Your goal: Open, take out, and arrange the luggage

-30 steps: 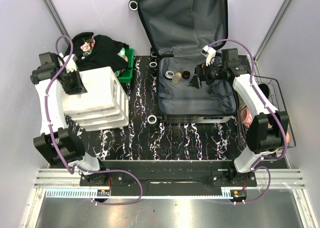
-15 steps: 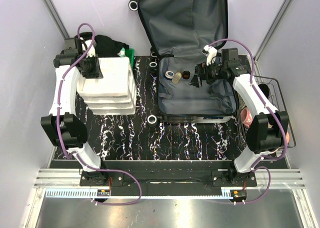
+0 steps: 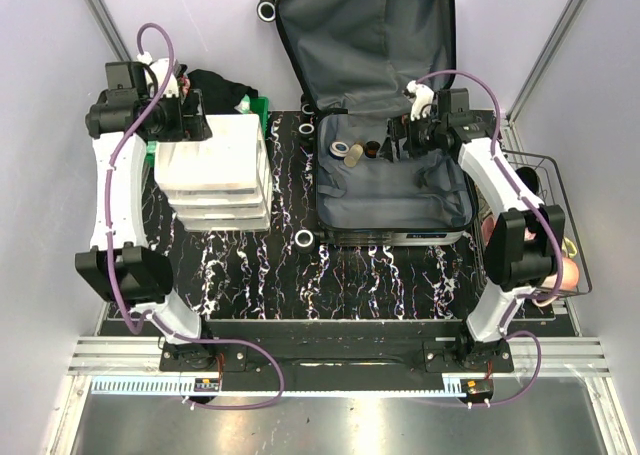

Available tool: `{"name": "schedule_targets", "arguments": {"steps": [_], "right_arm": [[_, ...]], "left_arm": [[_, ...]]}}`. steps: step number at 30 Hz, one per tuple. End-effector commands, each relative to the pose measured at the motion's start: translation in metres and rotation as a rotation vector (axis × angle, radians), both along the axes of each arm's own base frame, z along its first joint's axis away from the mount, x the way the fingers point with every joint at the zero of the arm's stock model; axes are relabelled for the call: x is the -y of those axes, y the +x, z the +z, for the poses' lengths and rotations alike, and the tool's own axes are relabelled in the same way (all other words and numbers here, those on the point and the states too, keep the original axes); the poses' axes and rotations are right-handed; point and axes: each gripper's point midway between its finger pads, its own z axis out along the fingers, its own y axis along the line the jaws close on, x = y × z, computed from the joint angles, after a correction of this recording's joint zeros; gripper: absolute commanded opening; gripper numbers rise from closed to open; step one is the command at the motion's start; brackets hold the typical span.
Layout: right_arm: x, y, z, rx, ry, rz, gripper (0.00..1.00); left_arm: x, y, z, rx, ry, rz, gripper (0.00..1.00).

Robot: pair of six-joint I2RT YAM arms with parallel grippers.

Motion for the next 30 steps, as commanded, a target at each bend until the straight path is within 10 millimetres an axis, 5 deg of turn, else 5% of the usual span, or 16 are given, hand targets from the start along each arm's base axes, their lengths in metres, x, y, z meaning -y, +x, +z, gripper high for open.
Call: {"name": "schedule_targets", "arguments": {"steps": [1, 3, 8, 21, 30], "right_arm": [[-0.008, 0.047, 0.028, 0.037, 0.071, -0.225, 1.00], [-0.010, 0.059, 0.011, -0.077, 0.109, -0.410, 0.99], [-0.030, 0.073, 0.001, -0.139, 0.115, -0.536, 1.00], [-0.045, 0.100, -0.075, -0.336, 0.129, -0.695, 0.98], [-0.073, 0.105, -0.094, -0.409, 0.194, -0.665, 0.91]], "left_arm": [[0.004, -0.029, 0.082, 0.242, 0.020, -0.019, 0.99], [-0.017, -0.036, 0.101, 0.318, 0.035, 0.104, 0.99], [-0.053, -0.055, 0.095, 0.303, -0.082, 0.316, 0.99], [-0.067, -0.083, 0.080, 0.273, -0.058, 0.430, 0.99], [-0.069, -0.086, 0.064, 0.238, -0.037, 0.433, 0.99]]}}
